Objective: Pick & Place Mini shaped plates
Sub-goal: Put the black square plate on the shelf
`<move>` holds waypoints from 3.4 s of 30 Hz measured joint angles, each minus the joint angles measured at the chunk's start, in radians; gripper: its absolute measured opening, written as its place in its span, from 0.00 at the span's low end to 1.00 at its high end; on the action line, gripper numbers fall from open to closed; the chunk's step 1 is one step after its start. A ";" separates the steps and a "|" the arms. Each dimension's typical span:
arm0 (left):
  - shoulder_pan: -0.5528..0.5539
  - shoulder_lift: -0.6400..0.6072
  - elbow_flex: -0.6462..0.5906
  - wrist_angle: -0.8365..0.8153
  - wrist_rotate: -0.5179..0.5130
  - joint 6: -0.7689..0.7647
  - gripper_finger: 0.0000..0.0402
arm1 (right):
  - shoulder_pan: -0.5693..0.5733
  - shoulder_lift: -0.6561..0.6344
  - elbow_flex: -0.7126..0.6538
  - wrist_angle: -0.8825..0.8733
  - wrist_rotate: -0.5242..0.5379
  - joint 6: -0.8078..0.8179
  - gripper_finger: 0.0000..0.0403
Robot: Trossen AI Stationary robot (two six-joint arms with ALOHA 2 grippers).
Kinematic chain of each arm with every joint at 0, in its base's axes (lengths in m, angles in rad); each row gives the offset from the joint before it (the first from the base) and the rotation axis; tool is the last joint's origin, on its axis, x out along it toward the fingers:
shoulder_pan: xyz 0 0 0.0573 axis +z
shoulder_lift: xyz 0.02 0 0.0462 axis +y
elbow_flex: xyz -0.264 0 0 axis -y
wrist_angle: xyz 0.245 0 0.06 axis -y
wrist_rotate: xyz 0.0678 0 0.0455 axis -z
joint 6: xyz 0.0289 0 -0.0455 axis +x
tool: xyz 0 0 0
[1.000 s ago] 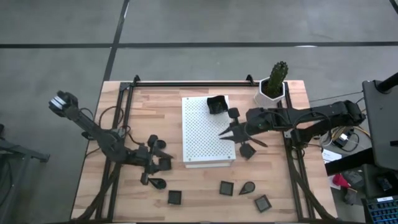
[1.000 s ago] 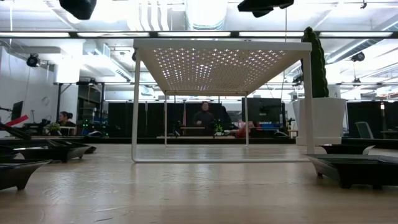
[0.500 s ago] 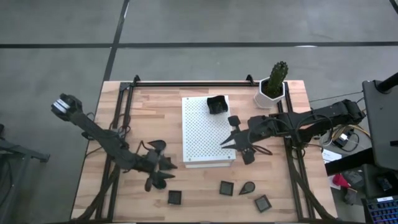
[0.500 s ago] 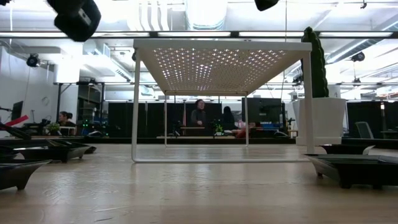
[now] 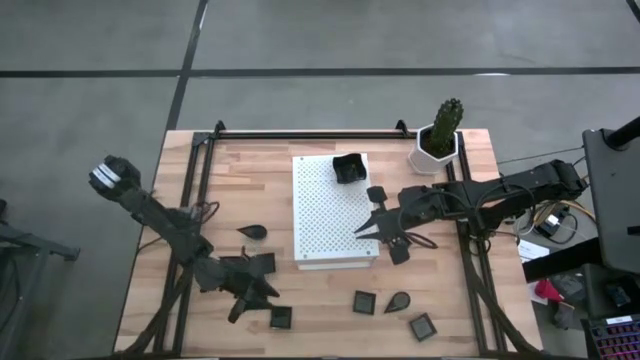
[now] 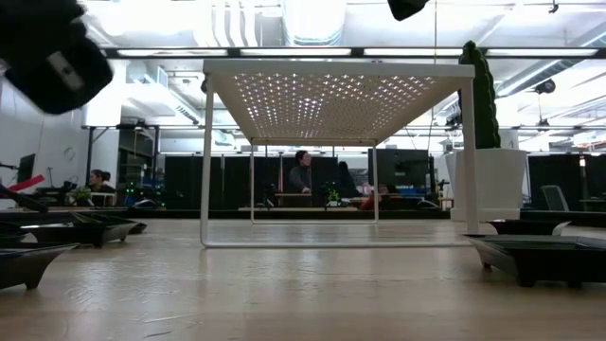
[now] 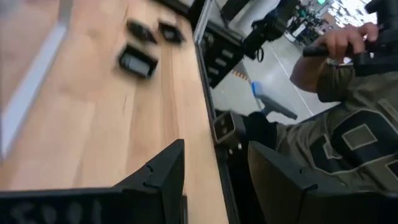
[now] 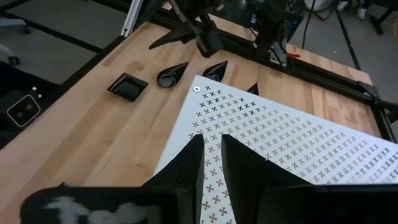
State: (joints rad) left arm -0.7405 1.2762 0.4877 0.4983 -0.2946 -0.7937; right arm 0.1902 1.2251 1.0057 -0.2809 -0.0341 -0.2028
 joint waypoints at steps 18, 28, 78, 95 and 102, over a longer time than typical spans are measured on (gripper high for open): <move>-0.104 0.140 0.004 0.004 0.010 -0.632 0.42 | 0.023 0.000 -0.015 0.000 0.000 0.023 0.13; -0.103 0.251 0.039 -0.003 0.021 -0.845 0.42 | 0.028 0.000 -0.042 0.003 0.000 0.020 0.13; -0.065 0.279 0.195 -0.391 0.041 -1.008 0.42 | 0.076 0.000 -0.060 0.010 0.001 0.028 0.13; -0.063 0.319 0.350 -0.541 0.040 -0.537 0.42 | 0.076 0.000 -0.062 0.015 0.002 0.023 0.13; -0.087 0.398 0.458 -0.539 -0.029 -0.054 0.42 | 0.076 0.000 -0.062 0.017 0.002 0.035 0.13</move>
State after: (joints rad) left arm -0.8280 1.6742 0.9452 -0.0410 -0.3237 -0.8476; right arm 0.2665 1.2251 0.9440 -0.2638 -0.0322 -0.1679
